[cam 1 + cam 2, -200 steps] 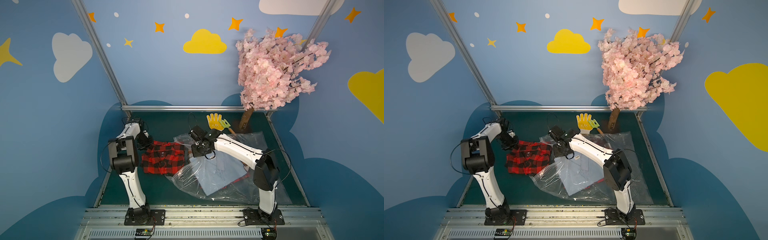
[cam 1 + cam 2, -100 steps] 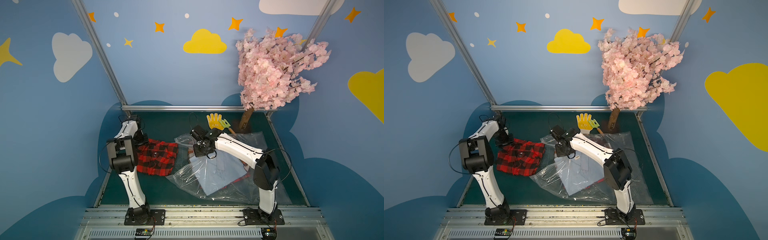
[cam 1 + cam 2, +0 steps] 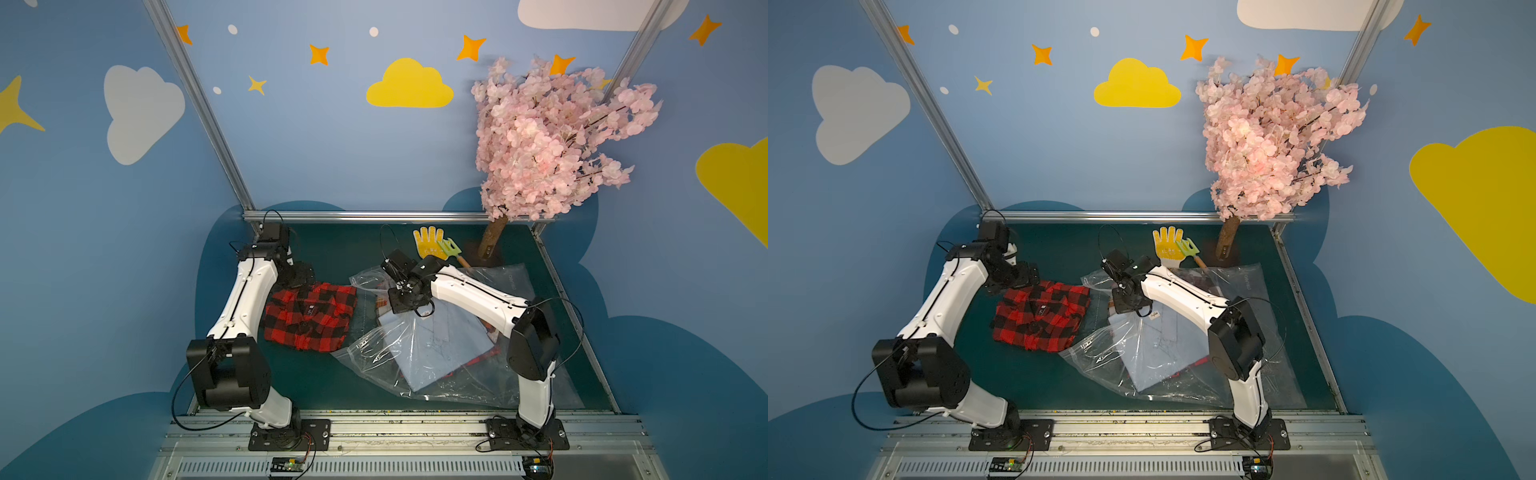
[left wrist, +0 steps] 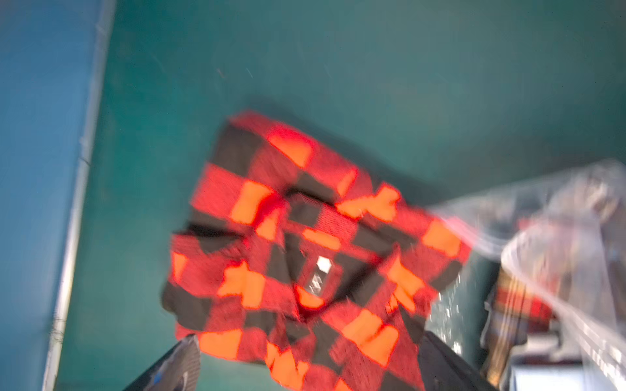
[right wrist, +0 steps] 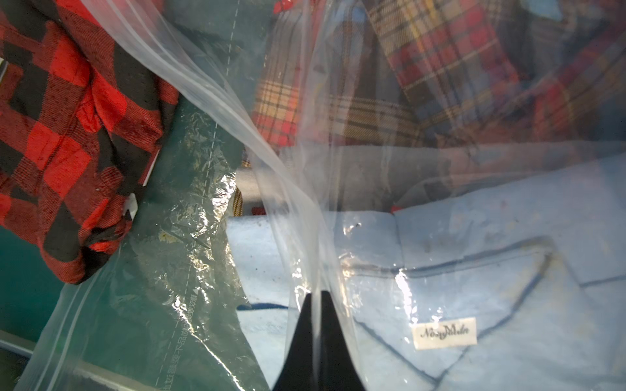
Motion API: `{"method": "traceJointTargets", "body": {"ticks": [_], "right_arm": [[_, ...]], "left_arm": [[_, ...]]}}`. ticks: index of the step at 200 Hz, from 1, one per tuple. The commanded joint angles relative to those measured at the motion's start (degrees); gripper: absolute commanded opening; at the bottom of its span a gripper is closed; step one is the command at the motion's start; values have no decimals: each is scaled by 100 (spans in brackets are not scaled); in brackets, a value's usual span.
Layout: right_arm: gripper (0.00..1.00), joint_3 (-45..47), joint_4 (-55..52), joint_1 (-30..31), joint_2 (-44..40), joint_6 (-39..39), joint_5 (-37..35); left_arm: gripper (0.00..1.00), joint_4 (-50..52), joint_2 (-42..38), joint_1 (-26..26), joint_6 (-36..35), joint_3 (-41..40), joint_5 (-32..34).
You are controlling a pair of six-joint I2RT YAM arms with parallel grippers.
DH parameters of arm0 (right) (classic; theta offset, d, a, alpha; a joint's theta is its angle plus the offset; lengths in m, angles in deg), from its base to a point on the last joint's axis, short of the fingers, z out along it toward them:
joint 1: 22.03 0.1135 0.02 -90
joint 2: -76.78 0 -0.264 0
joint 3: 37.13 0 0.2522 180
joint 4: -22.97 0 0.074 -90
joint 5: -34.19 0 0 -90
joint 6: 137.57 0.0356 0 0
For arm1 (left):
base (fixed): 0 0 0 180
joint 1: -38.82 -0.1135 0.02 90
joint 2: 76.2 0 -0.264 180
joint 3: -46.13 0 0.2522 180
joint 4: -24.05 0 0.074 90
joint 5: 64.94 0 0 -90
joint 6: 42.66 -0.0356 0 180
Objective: Take the shirt out of the vacuum bag
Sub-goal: Take out the shirt from the vacuum bag, then move the shirt at the center of the board.
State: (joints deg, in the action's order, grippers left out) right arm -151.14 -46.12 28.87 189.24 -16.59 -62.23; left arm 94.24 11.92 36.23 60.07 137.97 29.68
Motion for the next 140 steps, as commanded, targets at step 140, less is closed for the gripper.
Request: {"method": "traceJointTargets", "body": {"ticks": [140], "right_arm": [[0, 189, -108, -113, -541, -34, 151]], "left_arm": [[99, -335, 2280, 549, 591, -622, 447]]}}
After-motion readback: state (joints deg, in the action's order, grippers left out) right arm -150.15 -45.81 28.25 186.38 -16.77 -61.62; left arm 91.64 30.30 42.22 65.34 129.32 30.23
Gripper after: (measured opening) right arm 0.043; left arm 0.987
